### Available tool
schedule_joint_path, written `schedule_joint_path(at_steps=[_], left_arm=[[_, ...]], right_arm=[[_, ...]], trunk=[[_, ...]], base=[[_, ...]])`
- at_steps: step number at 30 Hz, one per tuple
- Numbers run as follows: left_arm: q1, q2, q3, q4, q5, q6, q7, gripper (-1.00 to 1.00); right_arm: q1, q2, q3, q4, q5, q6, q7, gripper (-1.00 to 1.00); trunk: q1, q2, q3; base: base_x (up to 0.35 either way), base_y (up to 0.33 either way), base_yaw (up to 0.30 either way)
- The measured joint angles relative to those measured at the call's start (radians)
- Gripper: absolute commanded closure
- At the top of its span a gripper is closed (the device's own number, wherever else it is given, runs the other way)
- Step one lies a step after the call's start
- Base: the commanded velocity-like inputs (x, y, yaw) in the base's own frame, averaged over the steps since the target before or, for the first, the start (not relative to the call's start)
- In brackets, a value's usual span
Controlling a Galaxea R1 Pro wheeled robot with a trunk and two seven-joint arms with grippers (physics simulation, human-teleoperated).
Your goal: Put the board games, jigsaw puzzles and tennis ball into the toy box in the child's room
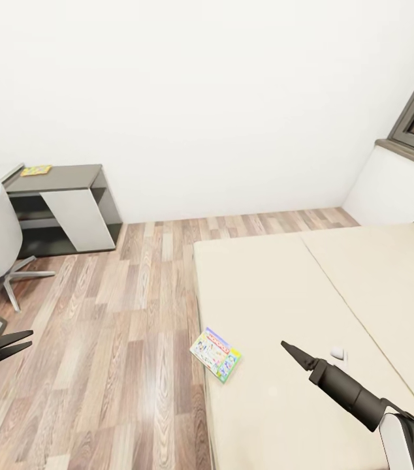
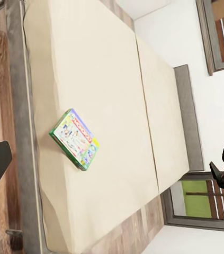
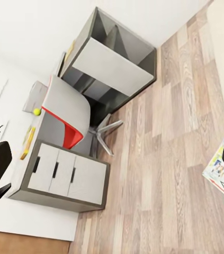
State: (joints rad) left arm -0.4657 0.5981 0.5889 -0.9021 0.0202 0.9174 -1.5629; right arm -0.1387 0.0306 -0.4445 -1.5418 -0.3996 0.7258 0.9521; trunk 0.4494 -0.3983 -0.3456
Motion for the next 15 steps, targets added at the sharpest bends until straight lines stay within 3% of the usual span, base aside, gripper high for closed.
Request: schedule_joint_path(at_steps=[15], left_arm=[[0.0,0.0,0.0,0.0,0.001,0.0,0.001,-1.0]], right_arm=[[0.0,-0.001,0.0,0.0,0.0,0.0,0.0,-1.0]], trunk=[[0.0,0.0,0.025]], base=[[0.0,0.0,0.0]])
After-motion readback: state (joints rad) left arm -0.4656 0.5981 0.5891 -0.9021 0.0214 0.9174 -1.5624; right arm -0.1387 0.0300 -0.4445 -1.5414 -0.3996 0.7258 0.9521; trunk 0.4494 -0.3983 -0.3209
